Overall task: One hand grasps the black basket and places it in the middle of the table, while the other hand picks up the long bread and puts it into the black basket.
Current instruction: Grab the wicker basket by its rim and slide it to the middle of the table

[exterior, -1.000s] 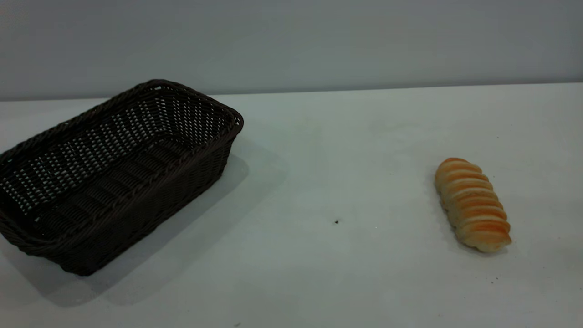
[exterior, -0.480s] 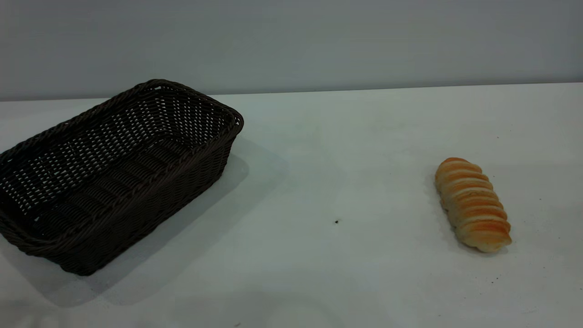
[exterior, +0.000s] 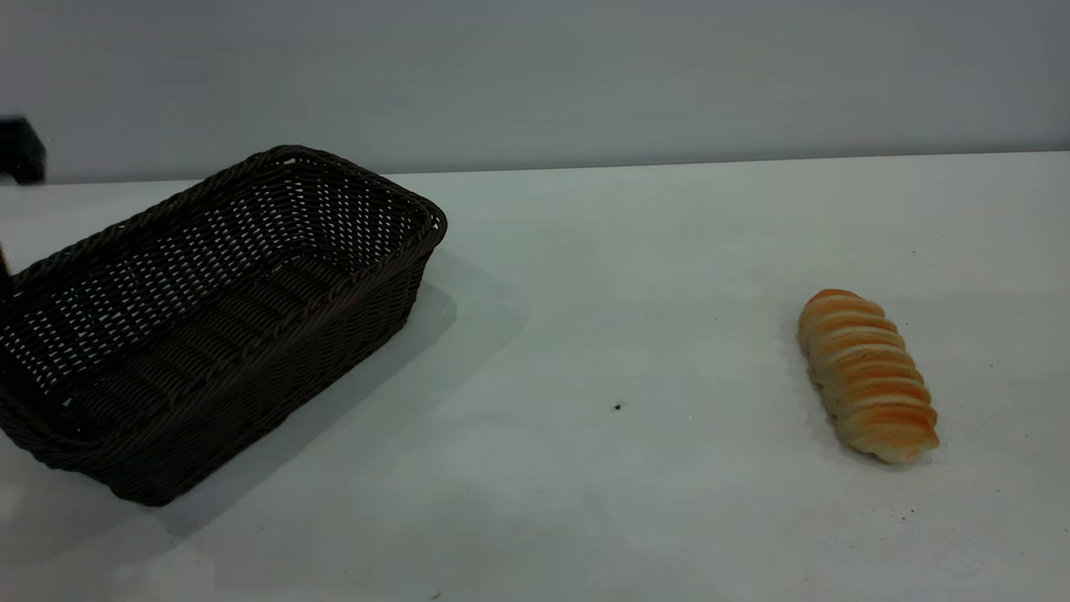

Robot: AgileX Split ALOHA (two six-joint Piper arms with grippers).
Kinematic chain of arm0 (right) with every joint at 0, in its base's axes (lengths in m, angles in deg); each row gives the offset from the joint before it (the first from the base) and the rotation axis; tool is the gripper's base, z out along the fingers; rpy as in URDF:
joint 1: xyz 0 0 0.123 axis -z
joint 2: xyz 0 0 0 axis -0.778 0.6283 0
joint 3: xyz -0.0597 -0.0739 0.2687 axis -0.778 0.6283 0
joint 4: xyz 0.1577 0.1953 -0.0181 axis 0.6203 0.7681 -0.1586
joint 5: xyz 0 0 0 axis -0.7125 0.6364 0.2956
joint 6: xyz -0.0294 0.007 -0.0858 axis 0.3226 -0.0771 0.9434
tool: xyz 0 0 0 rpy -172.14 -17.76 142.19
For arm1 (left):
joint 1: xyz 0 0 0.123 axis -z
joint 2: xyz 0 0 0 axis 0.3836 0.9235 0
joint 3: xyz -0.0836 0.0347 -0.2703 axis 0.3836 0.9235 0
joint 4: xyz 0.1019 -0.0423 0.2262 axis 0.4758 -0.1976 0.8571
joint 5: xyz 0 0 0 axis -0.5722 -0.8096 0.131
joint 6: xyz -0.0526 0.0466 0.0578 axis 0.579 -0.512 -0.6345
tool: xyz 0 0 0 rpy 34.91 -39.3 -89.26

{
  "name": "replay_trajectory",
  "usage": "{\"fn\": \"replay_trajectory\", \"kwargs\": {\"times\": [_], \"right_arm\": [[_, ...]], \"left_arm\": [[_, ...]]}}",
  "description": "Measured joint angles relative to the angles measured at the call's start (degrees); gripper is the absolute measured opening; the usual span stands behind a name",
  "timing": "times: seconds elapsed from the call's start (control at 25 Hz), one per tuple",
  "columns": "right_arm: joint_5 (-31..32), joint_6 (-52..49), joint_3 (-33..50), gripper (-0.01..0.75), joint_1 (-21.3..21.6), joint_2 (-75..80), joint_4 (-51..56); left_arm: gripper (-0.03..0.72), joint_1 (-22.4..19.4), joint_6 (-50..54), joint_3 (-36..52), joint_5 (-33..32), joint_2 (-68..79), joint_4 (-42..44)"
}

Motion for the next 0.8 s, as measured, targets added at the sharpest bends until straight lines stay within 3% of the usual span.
{"fn": "replay_trajectory", "kwargs": {"times": [0.12, 0.28, 0.8], "right_arm": [[-0.1, 0.0, 0.0, 0.428, 0.0, -0.5, 0.2], [-0.4, 0.1, 0.0, 0.428, 0.0, -2.9, 1.0], [0.0, 0.2, 0.0, 0.428, 0.0, -5.6, 1.3]], "left_arm": [[0.544, -2.5, 3.5, -1.2, -5.0, 5.1, 0.4], [0.544, -4.6, 4.8, -1.4, -6.2, 8.2, 0.4], [0.544, -4.8, 10.9, -1.8, 4.0, 14.9, 0.4]]}}
